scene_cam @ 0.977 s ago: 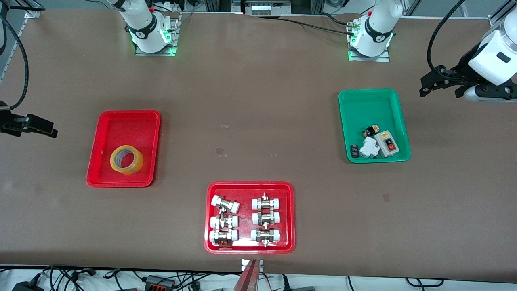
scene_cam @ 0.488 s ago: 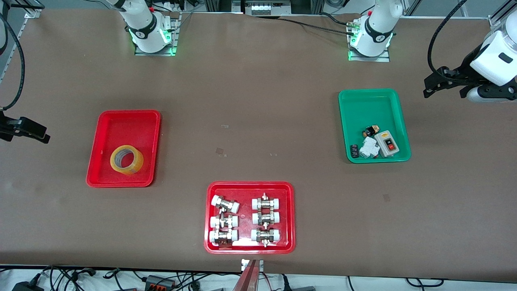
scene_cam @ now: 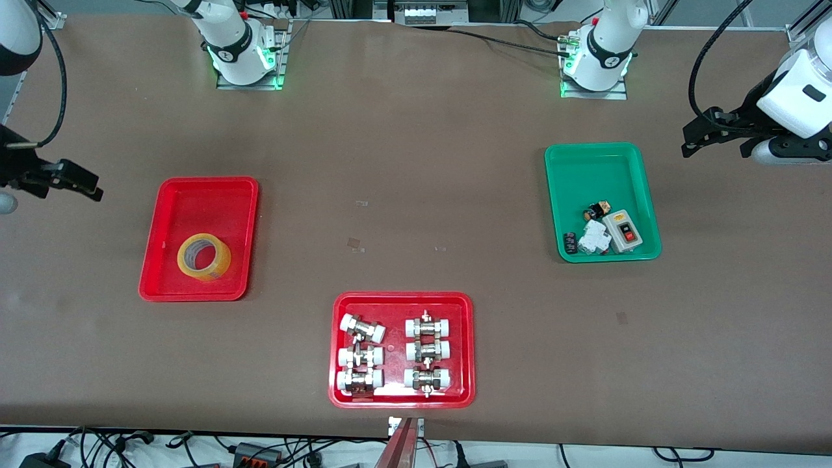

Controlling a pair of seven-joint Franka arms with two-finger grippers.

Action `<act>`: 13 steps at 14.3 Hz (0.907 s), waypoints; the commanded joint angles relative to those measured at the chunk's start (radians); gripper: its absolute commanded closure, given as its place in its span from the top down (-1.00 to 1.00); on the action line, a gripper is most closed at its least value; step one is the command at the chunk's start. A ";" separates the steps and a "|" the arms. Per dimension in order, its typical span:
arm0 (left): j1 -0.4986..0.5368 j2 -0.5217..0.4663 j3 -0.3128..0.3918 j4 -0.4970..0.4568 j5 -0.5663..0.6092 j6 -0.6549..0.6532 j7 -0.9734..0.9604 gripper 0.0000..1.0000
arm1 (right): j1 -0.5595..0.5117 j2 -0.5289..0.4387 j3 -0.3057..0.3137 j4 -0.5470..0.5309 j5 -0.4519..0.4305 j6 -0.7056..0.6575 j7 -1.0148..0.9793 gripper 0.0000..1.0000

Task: Left arm passes tape to right arm into tray

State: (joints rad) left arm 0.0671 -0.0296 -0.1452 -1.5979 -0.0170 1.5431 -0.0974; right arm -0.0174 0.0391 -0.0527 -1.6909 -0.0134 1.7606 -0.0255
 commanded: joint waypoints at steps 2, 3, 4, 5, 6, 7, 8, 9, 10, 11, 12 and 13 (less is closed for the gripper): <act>0.002 0.007 -0.001 0.026 0.011 -0.024 0.002 1.00 | 0.016 -0.084 -0.010 -0.092 -0.013 0.031 -0.033 1.00; 0.002 0.007 -0.001 0.026 0.011 -0.024 0.002 1.00 | 0.016 -0.085 -0.010 -0.084 -0.011 0.025 -0.036 1.00; 0.002 0.007 -0.001 0.026 0.011 -0.024 0.004 1.00 | 0.016 -0.085 -0.010 -0.075 -0.005 0.011 -0.034 1.00; 0.003 0.008 -0.001 0.026 0.009 -0.024 0.004 1.00 | 0.016 -0.084 -0.012 -0.069 -0.002 -0.007 -0.034 1.00; 0.003 0.007 -0.001 0.026 0.011 -0.024 0.004 1.00 | 0.016 -0.085 -0.012 -0.069 0.007 -0.010 -0.034 1.00; 0.005 0.008 -0.001 0.026 0.011 -0.024 0.004 1.00 | 0.016 -0.085 -0.010 -0.069 0.019 -0.004 -0.033 1.00; 0.005 0.008 -0.001 0.026 0.009 -0.024 0.004 1.00 | 0.016 -0.087 -0.010 -0.069 0.027 -0.006 -0.034 1.00; 0.005 0.007 -0.001 0.026 0.009 -0.024 0.004 1.00 | 0.016 -0.088 -0.009 -0.069 0.026 -0.012 -0.037 1.00; 0.005 0.007 -0.001 0.026 0.011 -0.024 0.004 1.00 | 0.023 -0.088 -0.009 -0.070 0.014 -0.012 -0.039 1.00; 0.005 0.007 -0.001 0.026 0.011 -0.024 0.004 1.00 | 0.028 -0.088 -0.009 -0.070 0.012 -0.013 -0.040 1.00; 0.005 0.008 -0.001 0.026 0.009 -0.024 0.004 1.00 | 0.028 -0.091 -0.009 -0.070 0.010 -0.019 -0.039 1.00; 0.005 0.007 -0.001 0.026 0.009 -0.024 0.004 1.00 | 0.028 -0.093 -0.009 -0.070 0.010 -0.026 -0.039 1.00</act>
State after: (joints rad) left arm 0.0701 -0.0296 -0.1450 -1.5978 -0.0170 1.5421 -0.0974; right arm -0.0024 -0.0262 -0.0526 -1.7448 -0.0037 1.7514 -0.0494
